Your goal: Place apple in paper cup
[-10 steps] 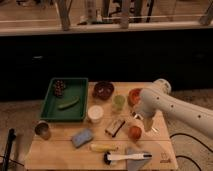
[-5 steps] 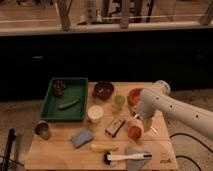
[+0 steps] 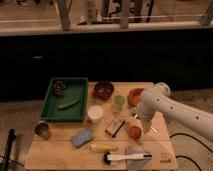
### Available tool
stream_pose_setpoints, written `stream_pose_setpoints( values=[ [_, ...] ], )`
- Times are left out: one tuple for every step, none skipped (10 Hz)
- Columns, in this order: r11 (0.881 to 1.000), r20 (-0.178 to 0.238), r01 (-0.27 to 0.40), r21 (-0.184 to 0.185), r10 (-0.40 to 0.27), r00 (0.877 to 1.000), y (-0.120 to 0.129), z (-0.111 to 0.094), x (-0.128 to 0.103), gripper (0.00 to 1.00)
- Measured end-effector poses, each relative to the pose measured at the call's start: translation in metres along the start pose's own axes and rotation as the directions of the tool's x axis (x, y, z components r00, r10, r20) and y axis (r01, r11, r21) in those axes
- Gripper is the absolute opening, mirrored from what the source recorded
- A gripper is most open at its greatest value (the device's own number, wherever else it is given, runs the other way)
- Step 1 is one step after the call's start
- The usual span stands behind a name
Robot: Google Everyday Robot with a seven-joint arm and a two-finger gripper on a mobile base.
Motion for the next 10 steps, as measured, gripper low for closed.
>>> stream_pose_setpoints(
  values=[
    [1.000, 0.017, 0.017, -0.005, -0.017, 1.000, 0.005, 0.002, -0.004, 0.80],
    [0.999, 0.034, 0.037, -0.008, -0.037, 0.999, 0.008, 0.004, -0.009, 0.80],
    [0.998, 0.053, 0.057, -0.012, -0.056, 0.997, 0.012, 0.008, -0.013, 0.80],
    [0.997, 0.069, 0.069, -0.017, -0.068, 0.995, 0.015, 0.011, -0.015, 0.80],
    [0.996, 0.085, 0.083, -0.025, -0.081, 0.993, 0.016, 0.017, -0.017, 0.80],
    [0.994, 0.111, 0.108, -0.034, -0.103, 0.988, 0.016, 0.031, -0.021, 0.75],
    [0.993, 0.127, 0.115, -0.036, -0.110, 0.986, 0.018, 0.038, -0.020, 0.66],
    [0.992, 0.139, 0.118, -0.037, -0.112, 0.984, 0.019, 0.041, -0.019, 0.58],
    [0.992, 0.157, 0.119, -0.041, -0.111, 0.981, 0.021, 0.048, -0.018, 0.45],
    [0.992, 0.169, 0.120, -0.048, -0.110, 0.980, 0.022, 0.052, -0.017, 0.37]
  ],
)
